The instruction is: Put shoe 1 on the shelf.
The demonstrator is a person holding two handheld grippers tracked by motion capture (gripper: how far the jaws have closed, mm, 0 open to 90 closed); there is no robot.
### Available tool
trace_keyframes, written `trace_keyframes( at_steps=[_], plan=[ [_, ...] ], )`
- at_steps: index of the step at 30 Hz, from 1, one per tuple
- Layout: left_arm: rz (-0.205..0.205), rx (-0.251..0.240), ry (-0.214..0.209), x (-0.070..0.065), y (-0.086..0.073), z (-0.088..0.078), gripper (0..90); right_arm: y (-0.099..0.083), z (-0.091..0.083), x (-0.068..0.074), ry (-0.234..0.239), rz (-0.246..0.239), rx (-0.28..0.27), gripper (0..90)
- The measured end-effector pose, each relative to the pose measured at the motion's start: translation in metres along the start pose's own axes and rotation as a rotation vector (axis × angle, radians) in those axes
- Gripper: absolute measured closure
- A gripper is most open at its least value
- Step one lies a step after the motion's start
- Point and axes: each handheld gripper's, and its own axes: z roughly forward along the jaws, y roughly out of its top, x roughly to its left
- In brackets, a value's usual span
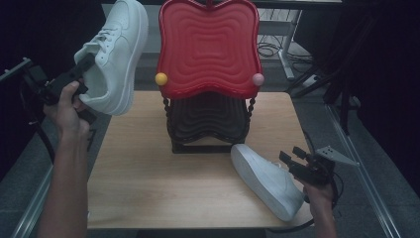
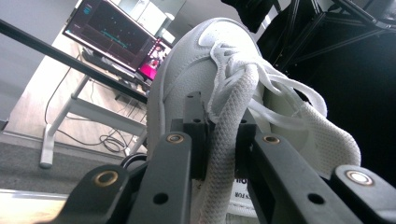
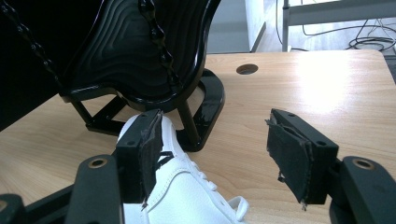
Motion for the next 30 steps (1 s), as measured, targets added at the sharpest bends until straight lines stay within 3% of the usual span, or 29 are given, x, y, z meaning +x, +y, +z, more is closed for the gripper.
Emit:
trace_keyframes(
  at_steps=[10,17,30],
  plan=[
    [0.018,0.010,0.008,-0.019,0.009,0.023,81.3,0.000,0.000,0.000,-0.001,0.000,0.001,35.6],
    [0.001,-0.002,-0.014,-0.032,0.013,0.037,81.3,0.000,0.000,0.000,-0.002,0.000,0.002,35.6],
    [0.011,-0.015,-0.005,-0.062,0.006,0.075,81.2,0.000,-0.001,-0.001,-0.001,0.004,-0.003,35.6]
  ],
)
